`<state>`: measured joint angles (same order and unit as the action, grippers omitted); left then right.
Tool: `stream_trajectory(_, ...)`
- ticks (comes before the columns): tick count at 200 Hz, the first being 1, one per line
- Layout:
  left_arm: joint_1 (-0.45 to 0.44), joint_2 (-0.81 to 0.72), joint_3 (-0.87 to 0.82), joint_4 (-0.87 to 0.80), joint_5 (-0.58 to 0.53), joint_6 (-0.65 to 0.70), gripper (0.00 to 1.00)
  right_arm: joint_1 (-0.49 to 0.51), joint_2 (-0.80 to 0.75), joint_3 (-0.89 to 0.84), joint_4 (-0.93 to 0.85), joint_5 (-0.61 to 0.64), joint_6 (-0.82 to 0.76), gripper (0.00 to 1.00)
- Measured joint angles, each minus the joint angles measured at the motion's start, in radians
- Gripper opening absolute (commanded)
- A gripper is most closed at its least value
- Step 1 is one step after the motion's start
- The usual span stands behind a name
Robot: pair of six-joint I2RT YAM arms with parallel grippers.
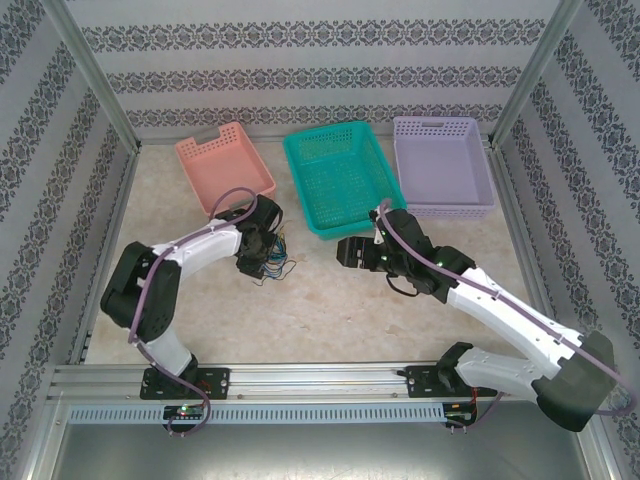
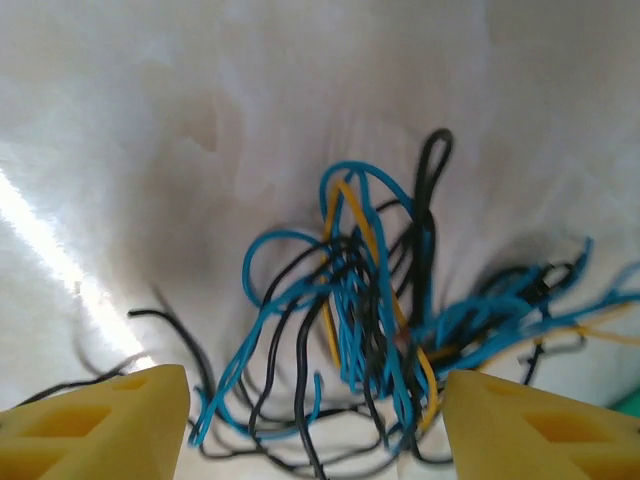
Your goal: Untangle the cables
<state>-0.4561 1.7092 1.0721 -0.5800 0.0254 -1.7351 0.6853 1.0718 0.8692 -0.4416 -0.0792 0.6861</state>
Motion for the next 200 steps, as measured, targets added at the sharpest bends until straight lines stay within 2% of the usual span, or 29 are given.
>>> stream_trajectory(15,0.000,0.031,0.000,0.026,-0.007,-0.003,0.36,0.000,-0.009,-0.013,0.000,-0.012,0.000,0.79)
stream_trajectory(33,0.000,0.046,-0.008,0.063,-0.004,0.009,0.29,0.000,-0.009,-0.023,-0.001,-0.023,0.004,0.78)
stream_trajectory(50,0.000,0.039,-0.032,0.092,-0.002,0.037,0.17,0.000,-0.002,-0.025,-0.003,-0.031,0.013,0.78)
stream_trajectory(83,-0.014,-0.053,-0.098,0.105,0.002,0.203,0.00,0.000,0.088,-0.021,-0.002,-0.072,0.051,0.76)
stream_trajectory(115,-0.079,-0.211,-0.143,0.105,0.008,0.409,0.00,0.014,0.229,0.028,0.002,-0.114,0.133,0.77)
stream_trajectory(136,-0.128,-0.302,-0.195,0.118,0.020,0.499,0.00,0.045,0.319,0.091,0.024,-0.130,0.205,0.79)
stream_trajectory(200,-0.178,-0.327,-0.220,0.139,0.035,0.600,0.00,0.102,0.456,0.129,0.211,-0.182,0.487,0.81)
